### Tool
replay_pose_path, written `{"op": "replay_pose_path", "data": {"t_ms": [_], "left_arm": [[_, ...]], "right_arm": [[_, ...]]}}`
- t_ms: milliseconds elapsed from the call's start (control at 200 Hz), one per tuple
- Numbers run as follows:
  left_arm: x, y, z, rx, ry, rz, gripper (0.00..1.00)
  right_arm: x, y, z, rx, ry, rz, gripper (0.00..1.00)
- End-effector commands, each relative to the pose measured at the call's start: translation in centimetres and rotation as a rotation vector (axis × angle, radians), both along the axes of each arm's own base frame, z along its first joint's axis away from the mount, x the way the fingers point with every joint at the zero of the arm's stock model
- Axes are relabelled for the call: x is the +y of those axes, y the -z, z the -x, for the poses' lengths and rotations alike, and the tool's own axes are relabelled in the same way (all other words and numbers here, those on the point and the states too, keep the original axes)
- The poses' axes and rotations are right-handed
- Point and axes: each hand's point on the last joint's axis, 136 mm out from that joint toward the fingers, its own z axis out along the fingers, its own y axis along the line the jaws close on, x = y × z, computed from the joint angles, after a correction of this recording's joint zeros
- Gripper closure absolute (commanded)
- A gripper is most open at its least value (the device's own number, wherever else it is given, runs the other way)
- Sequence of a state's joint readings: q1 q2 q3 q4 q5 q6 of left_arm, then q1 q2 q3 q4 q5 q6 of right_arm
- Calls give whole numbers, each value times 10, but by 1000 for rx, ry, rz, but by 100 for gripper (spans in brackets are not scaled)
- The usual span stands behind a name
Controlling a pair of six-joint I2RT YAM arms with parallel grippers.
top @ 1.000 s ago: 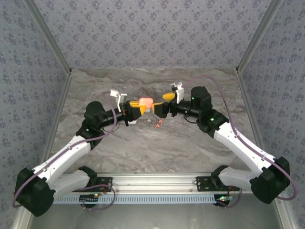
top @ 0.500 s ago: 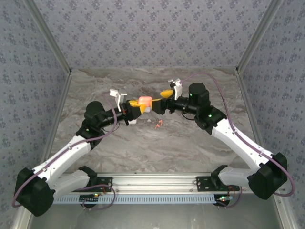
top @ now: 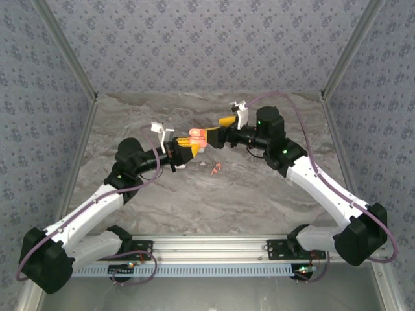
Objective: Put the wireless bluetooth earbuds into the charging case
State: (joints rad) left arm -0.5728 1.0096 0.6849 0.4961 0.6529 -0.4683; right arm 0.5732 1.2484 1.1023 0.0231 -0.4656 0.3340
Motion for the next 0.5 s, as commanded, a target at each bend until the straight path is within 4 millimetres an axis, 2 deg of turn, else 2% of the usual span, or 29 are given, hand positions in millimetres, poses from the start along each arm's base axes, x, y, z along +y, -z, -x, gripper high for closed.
{"op": "replay_pose_path", "data": {"t_ms": [0, 130, 210, 290, 355, 495], "left_arm": [[3, -10, 6, -62, -11, 6, 100], [11, -2, 1, -71, -77, -18, 100], [17, 0, 0, -83, -114, -21, 100], [22, 1, 1, -96, -141, -21, 100], [26, 0, 3, -109, -153, -19, 100], [29, -2, 8, -120, -158, -26, 100]], "right_arm": [[-9, -28, 9, -32, 0, -45, 4], [-23, -30, 15, -17, 37, -57, 5], [-35, -17, 12, 33, 100, -30, 7], [-49, 8, 3, 120, 183, 22, 12], [-58, 38, -6, 217, 249, 84, 18], [-59, 100, -16, 372, 290, 248, 30]]}}
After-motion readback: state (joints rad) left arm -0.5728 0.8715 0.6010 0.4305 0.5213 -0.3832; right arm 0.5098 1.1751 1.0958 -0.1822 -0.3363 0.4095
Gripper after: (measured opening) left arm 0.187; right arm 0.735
